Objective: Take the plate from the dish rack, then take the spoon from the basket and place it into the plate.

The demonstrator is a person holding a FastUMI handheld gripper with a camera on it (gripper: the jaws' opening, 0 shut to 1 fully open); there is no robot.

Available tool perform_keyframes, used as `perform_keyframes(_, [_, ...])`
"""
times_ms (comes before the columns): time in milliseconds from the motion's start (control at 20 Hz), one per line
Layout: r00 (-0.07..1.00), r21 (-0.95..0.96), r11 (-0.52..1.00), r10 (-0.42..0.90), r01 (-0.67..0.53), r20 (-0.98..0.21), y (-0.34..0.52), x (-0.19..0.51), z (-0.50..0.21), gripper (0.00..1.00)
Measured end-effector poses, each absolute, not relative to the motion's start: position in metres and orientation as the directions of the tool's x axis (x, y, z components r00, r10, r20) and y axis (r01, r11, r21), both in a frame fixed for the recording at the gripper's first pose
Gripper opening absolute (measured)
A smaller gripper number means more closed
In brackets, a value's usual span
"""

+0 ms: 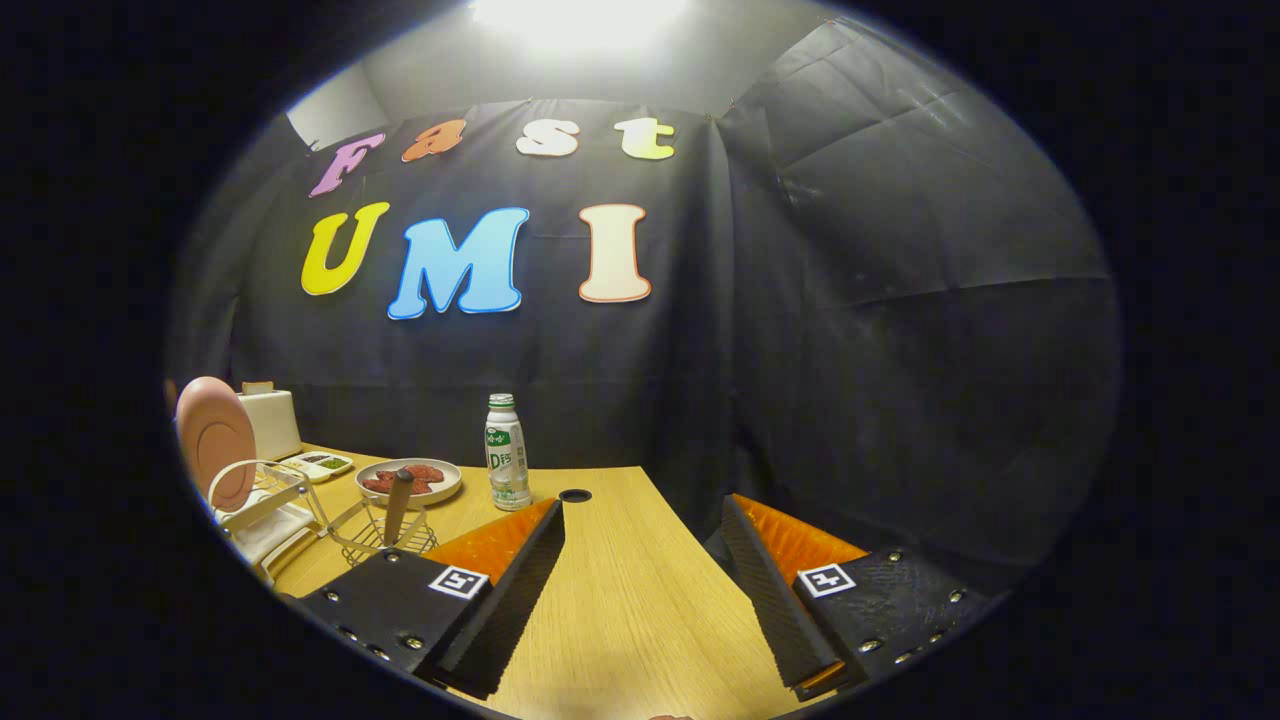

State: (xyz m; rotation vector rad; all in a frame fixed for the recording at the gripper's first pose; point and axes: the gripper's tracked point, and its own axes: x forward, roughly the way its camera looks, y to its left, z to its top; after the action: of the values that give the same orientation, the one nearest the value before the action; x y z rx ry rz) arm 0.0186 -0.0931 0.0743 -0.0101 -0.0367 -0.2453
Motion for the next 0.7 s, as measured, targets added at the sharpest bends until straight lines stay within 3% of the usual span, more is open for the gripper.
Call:
perform_keyframes(350, [0.979, -0.019, 0.98, -0.199, 0.2, 0.034, -0.037, -0.048, 0.127, 0.97])
perform_keyframes(700, [0.996, 0.028, 0.995, -0.094, 0.094, 0.011, 0.054, -0.068, 0.174, 0.97])
